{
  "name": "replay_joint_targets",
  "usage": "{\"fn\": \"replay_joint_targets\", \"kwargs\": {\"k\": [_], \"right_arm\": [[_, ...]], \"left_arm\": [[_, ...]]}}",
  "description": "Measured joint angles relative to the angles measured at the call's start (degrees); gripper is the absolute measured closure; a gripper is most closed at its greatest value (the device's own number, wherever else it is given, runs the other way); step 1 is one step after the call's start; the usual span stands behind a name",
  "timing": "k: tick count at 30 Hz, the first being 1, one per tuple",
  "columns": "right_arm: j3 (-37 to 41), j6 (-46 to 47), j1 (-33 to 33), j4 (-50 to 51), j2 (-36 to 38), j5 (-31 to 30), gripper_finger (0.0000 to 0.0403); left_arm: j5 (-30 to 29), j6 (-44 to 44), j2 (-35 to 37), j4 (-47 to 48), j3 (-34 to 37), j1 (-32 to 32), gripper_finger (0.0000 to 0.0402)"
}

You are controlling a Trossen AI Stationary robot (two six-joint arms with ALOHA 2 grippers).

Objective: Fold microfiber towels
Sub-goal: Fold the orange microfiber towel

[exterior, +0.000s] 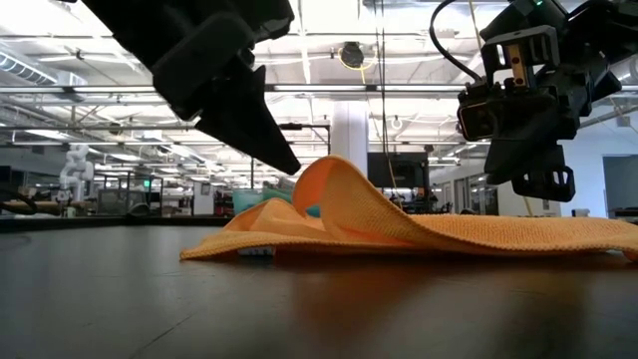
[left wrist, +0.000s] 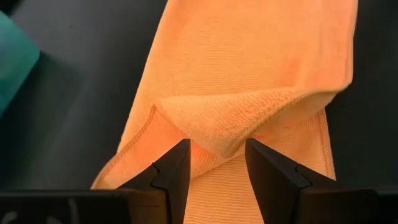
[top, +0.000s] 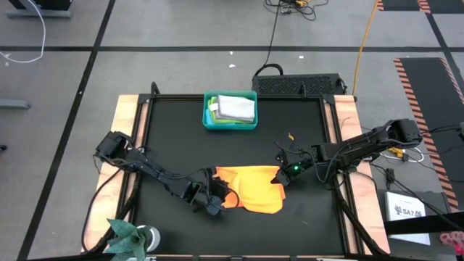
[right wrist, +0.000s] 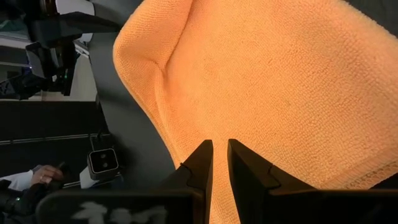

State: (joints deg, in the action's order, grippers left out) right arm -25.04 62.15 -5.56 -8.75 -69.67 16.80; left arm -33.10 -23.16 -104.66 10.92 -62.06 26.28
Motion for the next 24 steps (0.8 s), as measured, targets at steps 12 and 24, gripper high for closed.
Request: {"fn": "replay_joint_targets", "kwargs": {"k": [12, 24], "right_arm": [[0.0, 0.1, 0.0, 0.0, 0.0, 0.0, 0.036], [0.0, 1.7, 0.0, 0.0, 0.0, -0.1, 0.036]], "left_arm": [[0.3, 5.9, -3.2, -1.9, 0.0, -0.2, 0.0245], [-2.0, 3.7, -5.3, -5.2, 0.0, -0.7, 0.0245]]}}
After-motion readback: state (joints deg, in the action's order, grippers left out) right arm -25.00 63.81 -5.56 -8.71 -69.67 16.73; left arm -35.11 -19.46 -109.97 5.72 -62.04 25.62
